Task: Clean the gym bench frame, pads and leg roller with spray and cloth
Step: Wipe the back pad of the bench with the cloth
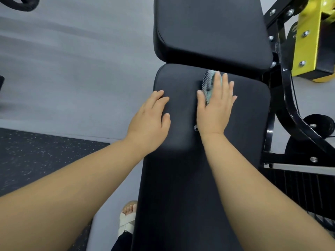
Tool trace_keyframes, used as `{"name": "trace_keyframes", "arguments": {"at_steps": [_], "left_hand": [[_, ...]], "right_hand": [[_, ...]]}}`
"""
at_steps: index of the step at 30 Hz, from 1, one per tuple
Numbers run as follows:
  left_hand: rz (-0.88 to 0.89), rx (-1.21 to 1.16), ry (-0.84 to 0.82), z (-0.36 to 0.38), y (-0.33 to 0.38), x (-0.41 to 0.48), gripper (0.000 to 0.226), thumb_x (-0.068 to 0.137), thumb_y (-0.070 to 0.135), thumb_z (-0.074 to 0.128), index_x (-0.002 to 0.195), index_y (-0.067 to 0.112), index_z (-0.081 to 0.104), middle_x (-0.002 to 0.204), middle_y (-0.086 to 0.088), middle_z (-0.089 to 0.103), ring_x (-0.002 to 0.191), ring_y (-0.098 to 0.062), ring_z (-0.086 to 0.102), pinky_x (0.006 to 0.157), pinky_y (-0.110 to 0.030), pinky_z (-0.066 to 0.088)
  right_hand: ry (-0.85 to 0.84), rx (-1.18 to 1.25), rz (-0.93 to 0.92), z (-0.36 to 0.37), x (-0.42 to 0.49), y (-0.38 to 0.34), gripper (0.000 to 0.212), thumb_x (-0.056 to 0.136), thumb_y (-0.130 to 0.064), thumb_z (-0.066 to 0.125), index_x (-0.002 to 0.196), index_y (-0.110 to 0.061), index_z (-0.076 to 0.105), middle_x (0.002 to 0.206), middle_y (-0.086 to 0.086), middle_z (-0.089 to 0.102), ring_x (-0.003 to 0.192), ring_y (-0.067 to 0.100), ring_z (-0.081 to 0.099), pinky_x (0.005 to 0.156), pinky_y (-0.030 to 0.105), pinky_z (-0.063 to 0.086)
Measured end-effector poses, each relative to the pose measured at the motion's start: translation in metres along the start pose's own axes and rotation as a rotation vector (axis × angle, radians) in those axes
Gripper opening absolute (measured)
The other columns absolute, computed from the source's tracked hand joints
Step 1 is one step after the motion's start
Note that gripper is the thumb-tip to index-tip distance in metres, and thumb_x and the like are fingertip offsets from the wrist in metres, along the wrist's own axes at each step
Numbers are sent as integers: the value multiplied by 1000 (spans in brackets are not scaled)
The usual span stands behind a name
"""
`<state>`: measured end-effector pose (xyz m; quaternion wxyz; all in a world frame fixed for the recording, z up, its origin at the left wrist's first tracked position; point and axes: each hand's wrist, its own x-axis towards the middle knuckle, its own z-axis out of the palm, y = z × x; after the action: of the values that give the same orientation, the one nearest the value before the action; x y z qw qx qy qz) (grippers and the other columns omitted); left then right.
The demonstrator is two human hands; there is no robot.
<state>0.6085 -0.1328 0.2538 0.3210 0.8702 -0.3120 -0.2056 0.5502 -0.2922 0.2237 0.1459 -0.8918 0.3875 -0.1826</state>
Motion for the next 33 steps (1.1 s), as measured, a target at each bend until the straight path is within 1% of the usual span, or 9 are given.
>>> {"name": "trace_keyframes", "arguments": {"at_steps": [3,11,13,18,20,23,27,30,33], "left_hand": [[-49,-109,96,-3,-3,-5,41,96,15,40,137,13,43,139,0,37,120,-11,41,92,-13,27],[-226,-330,196,-3,2,-2,26,95,11,39,119,9,50,113,3,43,103,-13,48,89,-18,35],[-178,-259,149,2,8,-8,29,95,15,41,123,11,49,119,2,41,115,-17,44,100,-23,33],[-217,-97,80,11,16,-15,43,97,31,39,138,17,38,147,7,26,133,-13,27,103,-23,23],[-242,-134,108,14,21,-15,45,98,31,36,140,16,36,148,5,26,134,-14,28,106,-25,23],[-253,-258,134,21,26,-16,48,99,31,31,144,14,27,149,-1,24,136,-18,24,112,-29,19],[-227,-263,23,32,29,-28,56,100,38,21,150,18,7,158,2,-4,144,-13,-8,118,-33,0],[-156,-94,-27,36,39,-30,55,99,40,20,150,20,14,158,2,-9,143,-14,-20,118,-35,-7],[-41,38,-125,41,53,-27,51,99,42,19,145,24,29,158,3,-6,142,-16,-22,118,-38,-7]], "right_hand": [[85,49,54,19,1,-27,45,93,-10,48,138,-12,45,148,10,38,140,37,24,114,50,15],[-15,-62,-760,28,9,-24,27,85,-11,57,109,-10,69,123,12,63,115,43,55,96,58,39],[23,-104,-633,13,26,9,26,85,-8,57,109,-9,68,126,14,61,119,45,51,97,63,35],[108,-51,169,-9,32,37,36,96,-12,41,130,-14,54,149,7,37,141,38,20,114,48,9],[133,-85,90,2,31,-1,38,93,-11,43,127,-18,56,140,8,46,133,35,33,108,45,20],[-5,-77,-310,28,11,-63,49,89,-9,45,136,-20,47,138,5,49,131,34,37,107,45,26],[-163,-31,-591,26,15,-43,49,85,-2,52,133,-11,53,136,9,53,132,40,39,110,49,25],[-63,-76,-435,2,35,21,36,88,-2,50,122,-10,61,133,11,55,128,43,42,105,54,28],[49,-106,29,-33,42,85,38,93,-6,40,128,-12,54,140,8,46,131,38,34,105,53,29]]}}
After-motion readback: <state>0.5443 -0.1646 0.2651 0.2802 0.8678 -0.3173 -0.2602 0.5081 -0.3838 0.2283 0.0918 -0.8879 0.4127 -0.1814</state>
